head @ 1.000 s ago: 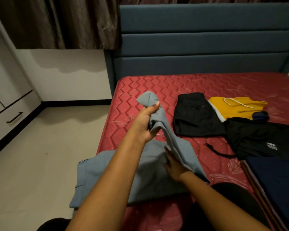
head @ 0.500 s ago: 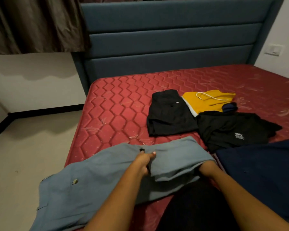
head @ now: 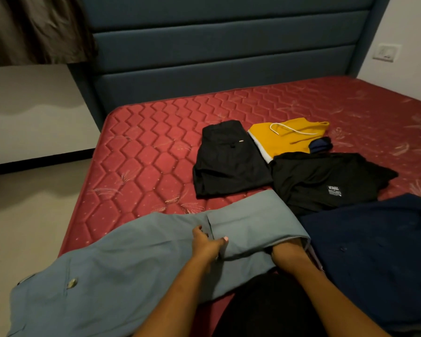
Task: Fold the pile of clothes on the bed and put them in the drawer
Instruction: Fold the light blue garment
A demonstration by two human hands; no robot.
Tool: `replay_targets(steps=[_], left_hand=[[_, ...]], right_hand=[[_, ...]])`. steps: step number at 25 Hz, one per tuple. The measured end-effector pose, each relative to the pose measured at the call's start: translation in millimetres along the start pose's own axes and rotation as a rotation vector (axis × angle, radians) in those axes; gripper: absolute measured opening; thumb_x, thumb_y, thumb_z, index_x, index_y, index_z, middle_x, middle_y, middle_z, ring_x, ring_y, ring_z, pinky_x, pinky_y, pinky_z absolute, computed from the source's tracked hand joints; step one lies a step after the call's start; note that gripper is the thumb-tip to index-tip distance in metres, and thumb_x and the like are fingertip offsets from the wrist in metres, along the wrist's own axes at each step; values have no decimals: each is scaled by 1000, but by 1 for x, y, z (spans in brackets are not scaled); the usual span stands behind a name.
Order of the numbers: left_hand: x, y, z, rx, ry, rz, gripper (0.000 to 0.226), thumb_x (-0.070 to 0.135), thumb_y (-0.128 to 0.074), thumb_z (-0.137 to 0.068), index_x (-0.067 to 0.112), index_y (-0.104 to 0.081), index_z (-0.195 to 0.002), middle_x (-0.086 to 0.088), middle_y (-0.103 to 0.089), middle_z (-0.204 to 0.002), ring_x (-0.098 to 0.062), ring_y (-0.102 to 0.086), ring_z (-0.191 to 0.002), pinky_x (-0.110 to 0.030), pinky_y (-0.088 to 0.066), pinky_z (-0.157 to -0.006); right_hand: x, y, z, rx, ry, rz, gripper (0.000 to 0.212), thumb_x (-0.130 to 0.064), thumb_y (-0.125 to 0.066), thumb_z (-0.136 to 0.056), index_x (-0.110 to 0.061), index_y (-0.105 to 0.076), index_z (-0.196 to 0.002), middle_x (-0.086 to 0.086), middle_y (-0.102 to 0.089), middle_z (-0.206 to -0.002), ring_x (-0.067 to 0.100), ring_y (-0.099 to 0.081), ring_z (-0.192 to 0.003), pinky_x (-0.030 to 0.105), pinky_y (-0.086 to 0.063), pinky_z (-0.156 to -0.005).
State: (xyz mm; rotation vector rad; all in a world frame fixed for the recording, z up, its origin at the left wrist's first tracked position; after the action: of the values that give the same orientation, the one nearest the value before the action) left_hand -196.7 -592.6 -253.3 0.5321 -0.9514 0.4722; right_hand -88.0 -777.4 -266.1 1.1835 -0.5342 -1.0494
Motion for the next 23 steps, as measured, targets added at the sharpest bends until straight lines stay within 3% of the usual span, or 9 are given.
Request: replay_targets(steps=[3, 7, 9, 11, 13, 15, 19, 21, 23], left_hand=[[6, -13, 2, -108, 120, 46, 75, 28, -74, -83, 17, -29, -143, -5, -50, -133, -28, -52, -114, -42, -47, -98], [13, -23, 1, -246, 90, 141, 100, 16, -69, -87, 29, 6, -152, -5, -33, -148, -27, -47, -121, -36, -47, -93], [14, -25, 0, -249, 44, 229, 97, 4, -69, -85, 27, -2, -153, -6, -34, -148, -24, -48, -115, -34, -49, -87], [7, -17, -5, -209, -28, 228, 94, -1, -72, -80, 22, -17, -152, -2, -37, -144, -22, -49, -116, -34, -49, -92], [-8, -2, -7, -182, -27, 178, 92, 4, -81, -70, 22, -31, -146, 0, -45, -140, -22, -53, -115, -36, -50, -95], [-24, 10, 0, -155, 10, 58, 88, 10, -86, -65, 23, -39, -137, 1, -51, -131, -21, -55, -110, -35, -51, -92], [-29, 11, 11, -90, -72, 25, 120, 10, -91, -55, 34, -17, -146, 0, -38, -139, -24, -45, -124, -42, -44, -104], [-23, 10, 14, -79, -157, 71, 129, 8, -91, -54, 48, -6, -143, 1, -33, -139, -21, -42, -125, -42, -41, -107], [-20, 9, 19, -29, -200, 32, 128, 7, -89, -59, 52, -6, -144, -2, -30, -134, -18, -41, -118, -37, -41, -105]], right_hand=[[1, -5, -5, -73, 98, 33, 61, -23, -40, -100, -21, -11, -153, 8, -9, -161, 25, -14, -146, 34, -7, -118], [-4, -2, -10, -79, 259, 180, 66, -25, -45, -97, -24, -11, -154, 7, -7, -161, 26, -12, -147, 38, -6, -118], [2, -3, -13, -152, 290, 206, 56, -23, -42, -98, -20, -24, -151, 8, -19, -159, 27, -22, -144, 38, -13, -118], [11, -8, -11, -128, 258, 90, 49, -21, -38, -100, -17, -31, -149, 8, -25, -157, 24, -27, -141, 33, -15, -116], [16, -6, -7, -13, 203, -174, 52, -22, -39, -102, -16, -22, -151, 6, -17, -159, 20, -20, -144, 26, -10, -117], [16, -5, -5, 13, 165, -253, 58, -33, -36, -102, -17, -11, -152, 4, -8, -161, 18, -14, -146, 24, -6, -118], [11, -3, 1, -58, 190, -107, 85, -54, -11, -78, -15, -1, -152, -2, 5, -157, 18, -6, -148, 21, 3, -115], [9, 5, 3, -173, 121, -37, 80, -52, -23, -83, -15, -12, -153, 1, -6, -159, 23, -16, -146, 26, -8, -117], [8, 30, 3, -437, 37, 154, 60, -33, -50, -92, -10, -38, -146, 11, -42, -147, 27, -44, -129, 34, -34, -106]])
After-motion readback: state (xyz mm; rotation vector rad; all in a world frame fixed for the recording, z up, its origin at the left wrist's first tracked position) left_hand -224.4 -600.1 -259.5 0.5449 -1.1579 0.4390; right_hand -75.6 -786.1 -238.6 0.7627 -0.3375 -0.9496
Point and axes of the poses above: each hand's wrist, its own z-axis away from the middle knuckle, its own y-axis out of the back of the hand, x = y × z, the point moved 1 cm from there along -z, towards the middle knuckle
